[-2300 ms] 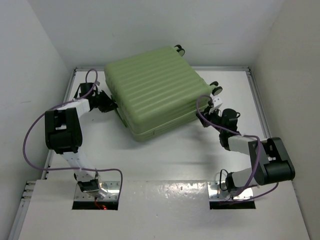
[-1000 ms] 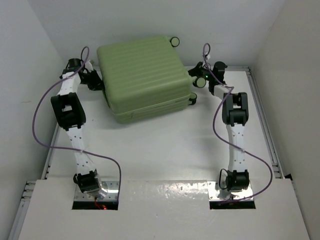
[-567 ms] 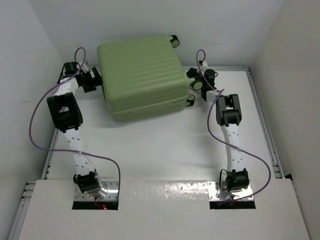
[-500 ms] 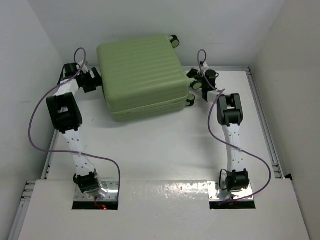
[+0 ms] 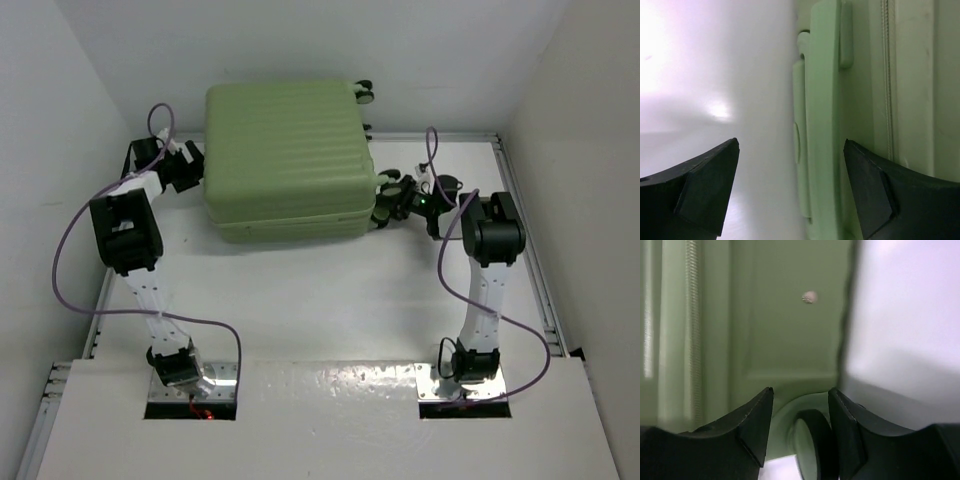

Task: Pack the luggage

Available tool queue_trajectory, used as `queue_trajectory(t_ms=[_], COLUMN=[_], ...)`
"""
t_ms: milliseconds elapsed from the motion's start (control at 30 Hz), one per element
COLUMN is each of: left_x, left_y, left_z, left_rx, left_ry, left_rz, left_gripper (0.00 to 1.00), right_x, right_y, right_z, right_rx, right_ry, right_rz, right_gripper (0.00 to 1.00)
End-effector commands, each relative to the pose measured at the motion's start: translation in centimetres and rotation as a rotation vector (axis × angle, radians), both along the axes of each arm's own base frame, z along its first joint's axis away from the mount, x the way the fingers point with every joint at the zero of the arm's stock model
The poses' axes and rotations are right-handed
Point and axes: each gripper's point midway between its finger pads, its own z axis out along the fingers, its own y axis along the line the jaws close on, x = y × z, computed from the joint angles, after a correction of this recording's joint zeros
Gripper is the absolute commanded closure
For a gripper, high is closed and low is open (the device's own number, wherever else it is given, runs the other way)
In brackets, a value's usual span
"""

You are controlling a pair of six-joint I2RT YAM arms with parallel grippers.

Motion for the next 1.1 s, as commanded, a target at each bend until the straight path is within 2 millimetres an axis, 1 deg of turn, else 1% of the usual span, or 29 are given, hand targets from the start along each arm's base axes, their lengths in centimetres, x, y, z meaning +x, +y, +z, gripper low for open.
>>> queue_trajectory(t_ms=[0,33,100,133,200,233,267,300,333,367,400,433,467,500,533,600,633,667,700,733,767,800,833,867,900,933,967,1033,1067], left_x=[-1.4,-1.2,-0.4,1.2,3.6,5.8,7.1,9.0,10.2,10.7,10.7,9.8,9.1,7.8,5.4,3.3,2.0,0.4,-2.2,-4.0,-6.3,-8.1,-11.1,-13.3,-14.9,-17.4,-19.1,-21.1,-22.8], left_y=[-15.2,-16.0,-17.0,-16.6,-16.3,-14.3,-12.7,-10.1,-7.9,-6.0,-4.6,-2.4,-0.9,0.4,3.2,6.0,7.4,10.3,11.0,11.7,12.8,12.7,12.1,11.5,10.5,9.4,8.2,5.8,3.8], left_z=[5.4,6.3,5.6,6.9,7.2,9.4,10.3,13.0,14.6,15.4,16.5,20.2,22.6,23.7,26.8,28.7,27.4,26.2,28.0,27.2,22.9,21.8,22.9,18.9,17.8,17.9,14.8,12.7,10.5], left_rx=[-0.178,-0.179,-0.188,-0.165,-0.121,-0.08,-0.06,-0.052,-0.019,0.006,0.017,0.042,0.055,0.062,0.084,0.11,0.107,0.126,0.136,0.14,0.156,0.171,0.189,0.189,0.176,0.18,0.167,0.147,0.134], left_ry=[-0.089,-0.111,-0.098,-0.136,-0.183,-0.252,-0.288,-0.356,-0.391,-0.396,-0.403,-0.467,-0.523,-0.525,-0.594,-0.581,-0.491,-0.442,-0.457,-0.428,-0.329,-0.294,-0.298,-0.207,-0.171,-0.155,-0.075,-0.007,0.062], left_rz=[-0.396,-0.419,-0.433,-0.404,-0.351,-0.268,-0.206,-0.123,-0.028,0.039,0.093,0.152,0.208,0.264,0.355,0.444,0.489,0.563,0.596,0.62,0.633,0.637,0.642,0.623,0.608,0.595,0.569,0.523,0.488], left_gripper=[0.11,0.11,0.11,0.11,0.1,0.1,0.04,0.03,0.01,0.01,0.01,0.01,0.01,0.01,0.0,0.0,0.0,0.0,0.0,0.0,0.0,0.0,0.02,0.06,0.09,0.12,0.16,0.29,0.34], right_x=[-10.9,-11.6,-14.3,-15.9,-18.4,-18.8,-20.2,-20.7,-20.9,-20.5,-20.3,-23.1,-21.6,-21.5,-22.0,-22.3,-22.4,-22.2,-22.2,-21.6,-20.8,-20.3,-18.8,-18.0,-17.5,-16.8,-16.2,-15.5,-15.1], right_y=[6.1,6.1,6.3,6.6,6.6,6.6,6.5,6.3,6.2,5.9,5.6,5.1,4.6,4.5,4.2,3.2,2.9,2.3,1.8,0.9,0.0,-0.8,-2.9,-3.8,-4.7,-6.0,-6.5,-7.7,-8.5], right_z=[5.8,6.3,8.4,9.0,10.9,11.1,10.6,11.4,11.1,8.9,9.4,7.4,8.7,7.2,7.1,6.5,7.7,7.2,6.9,8.1,8.1,8.0,8.7,9.3,9.7,9.7,10.0,9.8,9.2], right_rx=[0.147,0.145,0.143,0.143,0.131,0.123,0.119,0.078,0.056,-0.046,-0.117,-0.155,-0.335,-0.406,-0.445,-0.51,-0.526,-0.569,-0.59,-0.629,-0.679,-0.707,-0.781,-0.809,-0.817,-0.84,-0.834,-0.865,-0.88], right_ry=[-0.046,-0.071,-0.155,-0.172,-0.269,-0.29,-0.28,-0.355,-0.357,-0.425,-0.487,-0.27,-0.59,-0.565,-0.593,-0.606,-0.643,-0.62,-0.616,-0.66,-0.659,-0.647,-0.636,-0.641,-0.636,-0.603,-0.596,-0.572,-0.545], right_rz=[0.415,0.42,0.481,0.503,0.556,0.557,0.568,0.573,0.555,0.542,0.514,0.539,0.547,0.535,0.521,0.464,0.438,0.405,0.381,0.315,0.255,0.213,0.089,0.043,0.011,-0.05,-0.099,-0.14,-0.158], right_gripper=[0.51,0.51,0.51,0.51,0.48,0.46,0.45,0.44,0.44,0.44,0.43,0.42,0.41,0.41,0.4,0.39,0.37,0.37,0.37,0.34,0.32,0.31,0.28,0.25,0.23,0.2,0.2,0.21,0.27])
